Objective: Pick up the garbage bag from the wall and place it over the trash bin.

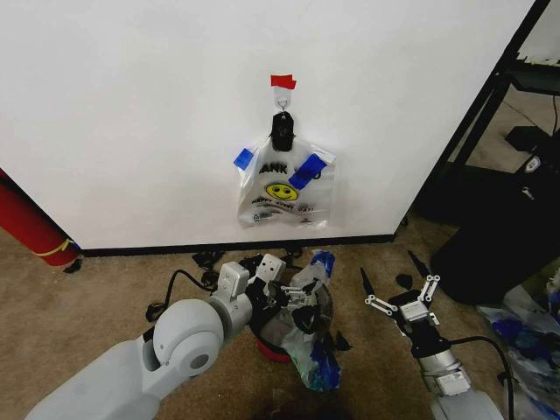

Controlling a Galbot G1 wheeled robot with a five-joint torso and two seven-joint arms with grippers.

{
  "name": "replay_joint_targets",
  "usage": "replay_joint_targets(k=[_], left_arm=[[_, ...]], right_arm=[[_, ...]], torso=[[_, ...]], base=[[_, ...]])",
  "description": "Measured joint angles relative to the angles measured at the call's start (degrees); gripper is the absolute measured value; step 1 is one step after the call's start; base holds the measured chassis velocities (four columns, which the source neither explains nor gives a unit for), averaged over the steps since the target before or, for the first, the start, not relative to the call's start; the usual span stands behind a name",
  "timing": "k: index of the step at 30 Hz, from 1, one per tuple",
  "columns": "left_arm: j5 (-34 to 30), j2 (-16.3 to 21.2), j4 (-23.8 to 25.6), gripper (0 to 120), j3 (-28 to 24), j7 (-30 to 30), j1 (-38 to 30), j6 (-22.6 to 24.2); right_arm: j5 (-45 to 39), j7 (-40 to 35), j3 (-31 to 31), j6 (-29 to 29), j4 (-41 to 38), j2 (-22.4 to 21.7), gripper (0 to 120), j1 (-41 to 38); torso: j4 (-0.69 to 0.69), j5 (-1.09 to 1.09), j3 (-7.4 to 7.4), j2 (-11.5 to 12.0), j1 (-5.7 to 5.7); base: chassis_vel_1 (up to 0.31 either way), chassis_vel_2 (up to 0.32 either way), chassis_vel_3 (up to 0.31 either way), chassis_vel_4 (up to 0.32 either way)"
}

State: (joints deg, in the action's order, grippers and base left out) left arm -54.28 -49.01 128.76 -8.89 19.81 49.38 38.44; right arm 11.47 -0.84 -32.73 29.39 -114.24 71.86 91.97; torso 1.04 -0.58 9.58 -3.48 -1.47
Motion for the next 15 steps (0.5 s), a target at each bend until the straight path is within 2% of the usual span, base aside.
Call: replay_joint_targets(k=[5, 7, 12, 15], left_arm=[[-0.01, 0.62, 0.27, 55, 0.66, 0.18, 1.26, 0.16], [-0.01, 0.75, 0.44, 54, 0.94, 0.18, 1.63, 0.16], [0.12, 1.29, 1.35, 30, 2.38, 0.09, 3.64, -0.30], [0.36, 1.35, 1.55, 22, 3.03, -0.35, 4.55, -1.00]], right_arm=[[1.27, -0.11, 0.47, -0.05, -0.09, 0.82, 100, -0.18], [1.48, -0.13, 0.53, -0.07, -0.09, 0.94, 100, -0.19], [2.41, -0.29, 0.82, -0.15, -0.07, 1.65, 100, -0.11], [2.65, -0.30, 0.94, -0.19, -0.07, 1.84, 100, 0.05]], torso=[[0.00, 0.00, 0.00, 0.00, 0.00], [0.00, 0.00, 0.00, 0.00, 0.00], [0.00, 0.00, 0.00, 0.00, 0.00], [0.00, 0.00, 0.00, 0.00, 0.00]], base=[[0.000, 0.000, 0.000, 0.000], [0.000, 0.000, 0.000, 0.000], [0.000, 0.000, 0.000, 0.000], [0.000, 0.000, 0.000, 0.000]])
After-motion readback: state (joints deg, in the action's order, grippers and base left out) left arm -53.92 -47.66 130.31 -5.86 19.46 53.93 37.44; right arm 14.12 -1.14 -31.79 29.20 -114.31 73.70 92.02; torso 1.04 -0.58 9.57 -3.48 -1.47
